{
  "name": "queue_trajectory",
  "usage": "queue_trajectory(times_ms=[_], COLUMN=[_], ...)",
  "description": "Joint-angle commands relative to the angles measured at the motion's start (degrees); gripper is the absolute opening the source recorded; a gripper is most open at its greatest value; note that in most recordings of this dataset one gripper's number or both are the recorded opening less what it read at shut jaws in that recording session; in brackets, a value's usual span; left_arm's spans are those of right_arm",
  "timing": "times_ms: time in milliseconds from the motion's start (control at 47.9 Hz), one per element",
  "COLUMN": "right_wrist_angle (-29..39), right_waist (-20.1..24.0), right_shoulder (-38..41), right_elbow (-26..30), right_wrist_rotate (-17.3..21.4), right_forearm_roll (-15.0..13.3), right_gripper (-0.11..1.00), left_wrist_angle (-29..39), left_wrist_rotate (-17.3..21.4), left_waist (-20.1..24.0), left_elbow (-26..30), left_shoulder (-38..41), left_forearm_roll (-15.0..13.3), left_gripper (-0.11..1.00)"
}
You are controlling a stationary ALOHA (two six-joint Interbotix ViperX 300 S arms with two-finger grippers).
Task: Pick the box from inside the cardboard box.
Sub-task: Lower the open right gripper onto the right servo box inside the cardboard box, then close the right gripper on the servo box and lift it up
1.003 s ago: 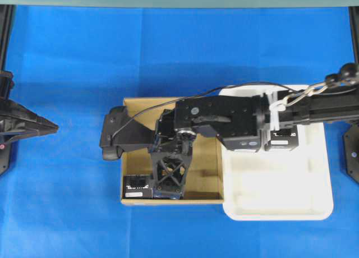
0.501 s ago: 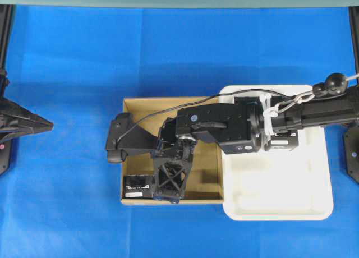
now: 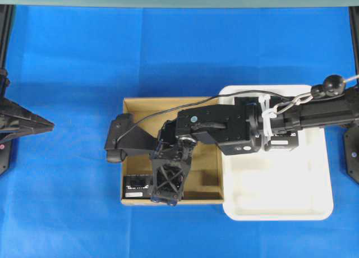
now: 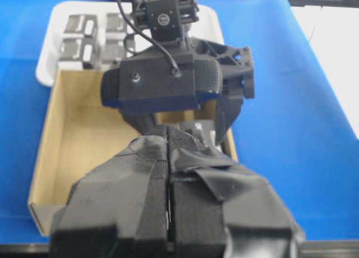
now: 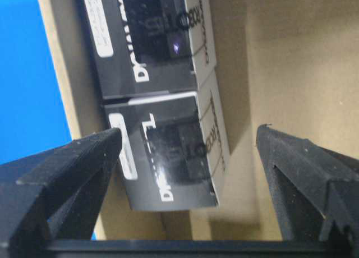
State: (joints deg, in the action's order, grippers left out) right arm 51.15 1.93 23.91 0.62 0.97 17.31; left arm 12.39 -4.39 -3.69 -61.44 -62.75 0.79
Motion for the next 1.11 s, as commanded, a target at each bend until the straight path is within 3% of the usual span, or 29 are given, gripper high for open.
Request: queue_trajectory(times_ms=[0,606,1086], right_wrist_angle=[-0.62,-1.32,-0.44], right_waist=[0.18,-1.41,-4.22], right_shoulder=[0.35,-0.44,-1.05], right_elbow=[-0.26,-4.57,-4.92], right_wrist_rotate=[0.09,0.62,0.00], right_forearm_roll=[0.35,-0.09,-2.37], right_gripper=[1.00,1.00,1.00], left_wrist_angle=[-0.26,-0.26,-0.26], left_wrist_rotate=[-0.09,-0.18,-1.49], left_waist=[-0.09,-0.18,-0.09], left_elbow=[1.41,1.41,1.41], left_shoulder=[0.53,0.53,0.53], left_forearm_roll=[0.18,0.18,0.18], left_gripper=[-0.06,-0.06,-0.06])
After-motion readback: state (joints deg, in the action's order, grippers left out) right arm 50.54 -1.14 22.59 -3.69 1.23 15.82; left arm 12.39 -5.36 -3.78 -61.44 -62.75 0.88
